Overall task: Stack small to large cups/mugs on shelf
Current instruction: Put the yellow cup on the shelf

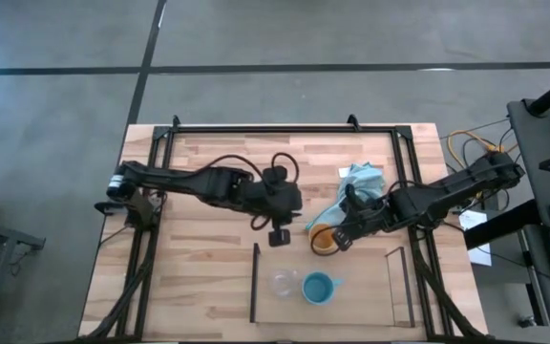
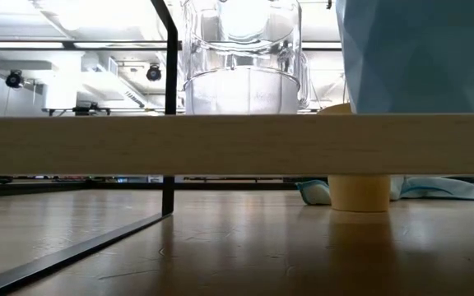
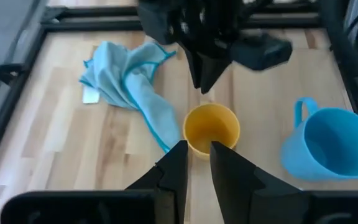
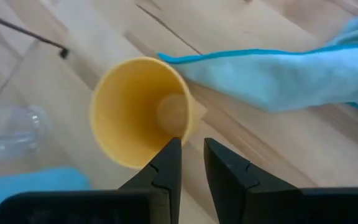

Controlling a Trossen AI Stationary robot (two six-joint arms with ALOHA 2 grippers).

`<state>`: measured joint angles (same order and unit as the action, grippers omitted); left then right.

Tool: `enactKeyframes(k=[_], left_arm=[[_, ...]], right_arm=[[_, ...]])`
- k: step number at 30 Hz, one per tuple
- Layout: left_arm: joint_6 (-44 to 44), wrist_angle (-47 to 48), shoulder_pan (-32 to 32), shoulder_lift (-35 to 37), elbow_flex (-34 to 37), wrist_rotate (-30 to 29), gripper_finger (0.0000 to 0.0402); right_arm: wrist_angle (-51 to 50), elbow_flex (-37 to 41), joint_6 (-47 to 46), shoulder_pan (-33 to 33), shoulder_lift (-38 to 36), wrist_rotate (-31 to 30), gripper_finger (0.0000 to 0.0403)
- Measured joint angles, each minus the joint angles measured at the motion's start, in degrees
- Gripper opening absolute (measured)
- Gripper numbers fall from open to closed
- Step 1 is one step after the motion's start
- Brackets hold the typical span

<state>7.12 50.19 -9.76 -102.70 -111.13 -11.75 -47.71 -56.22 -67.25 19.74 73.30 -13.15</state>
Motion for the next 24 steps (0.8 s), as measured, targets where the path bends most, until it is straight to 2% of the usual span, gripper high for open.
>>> enactKeyframes(k=[10,15,24], left_arm=[[-2.08,0.4,0.04,2.13,0.31,-2.25,0.0054],[-3.26,0.42,0.11,2.13,0.83,-2.25,0.0054],[-3.27,0.53,0.11,2.13,0.87,-2.25,0.0054]], right_arm=[[5.26,3.8,-0.27,-1.41,0.0,1.17,0.0065],[11.22,3.99,2.57,-2.93,0.0,2.82,0.0089],[10.64,6.02,1.14,-4.32,0.0,2.2,0.0124]])
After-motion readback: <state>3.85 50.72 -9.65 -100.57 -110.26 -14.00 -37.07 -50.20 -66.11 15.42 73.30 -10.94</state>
